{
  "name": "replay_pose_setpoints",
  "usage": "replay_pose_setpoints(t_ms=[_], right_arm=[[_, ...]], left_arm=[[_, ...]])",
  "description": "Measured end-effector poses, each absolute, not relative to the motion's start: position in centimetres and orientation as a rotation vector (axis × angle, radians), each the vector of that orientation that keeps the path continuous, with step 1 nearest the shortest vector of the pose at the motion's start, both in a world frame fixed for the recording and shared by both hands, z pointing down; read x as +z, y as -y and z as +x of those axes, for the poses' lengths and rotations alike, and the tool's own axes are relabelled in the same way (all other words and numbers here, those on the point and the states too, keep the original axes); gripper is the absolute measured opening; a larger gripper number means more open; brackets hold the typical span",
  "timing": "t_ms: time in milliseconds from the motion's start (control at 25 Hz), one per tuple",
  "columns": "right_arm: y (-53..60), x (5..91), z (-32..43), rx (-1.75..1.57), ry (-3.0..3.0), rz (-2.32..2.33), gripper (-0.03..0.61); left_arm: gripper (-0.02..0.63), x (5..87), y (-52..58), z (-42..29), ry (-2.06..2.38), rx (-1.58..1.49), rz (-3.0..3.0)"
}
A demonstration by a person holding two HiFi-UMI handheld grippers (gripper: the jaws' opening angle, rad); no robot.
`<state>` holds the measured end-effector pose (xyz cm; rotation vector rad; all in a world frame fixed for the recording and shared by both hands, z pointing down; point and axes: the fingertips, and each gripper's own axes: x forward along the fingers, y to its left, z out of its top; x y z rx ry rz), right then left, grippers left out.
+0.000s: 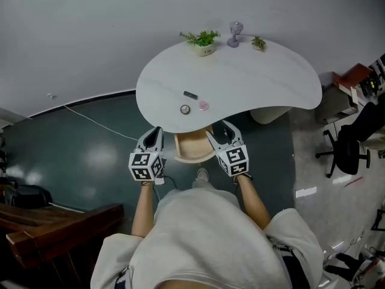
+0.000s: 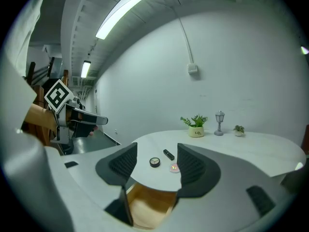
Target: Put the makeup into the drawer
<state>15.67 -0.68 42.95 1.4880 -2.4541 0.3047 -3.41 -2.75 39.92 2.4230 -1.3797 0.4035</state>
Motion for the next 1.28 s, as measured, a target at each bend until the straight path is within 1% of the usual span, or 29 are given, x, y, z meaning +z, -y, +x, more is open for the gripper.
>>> replay_pose_setpoints(t_ms=[560,920,1280], right_arm=[[6.4,46.3,14.4,0.382,2.452,1.364,0.245],[10.3,49.7,10.7,0.424,2.397,1.273,0.258],[14.2,54.7,6.5,0.490,2.307,1.182,0.293]], left_arm=[[0.018,42.5,7.1,-4.5,1.417,0.433,2.323],[0.017,45.2,11.1,-5.7,1.346,0.424,2.311],[0.017,45.9,14.8,-9.2,1.324,0.406,2.297]])
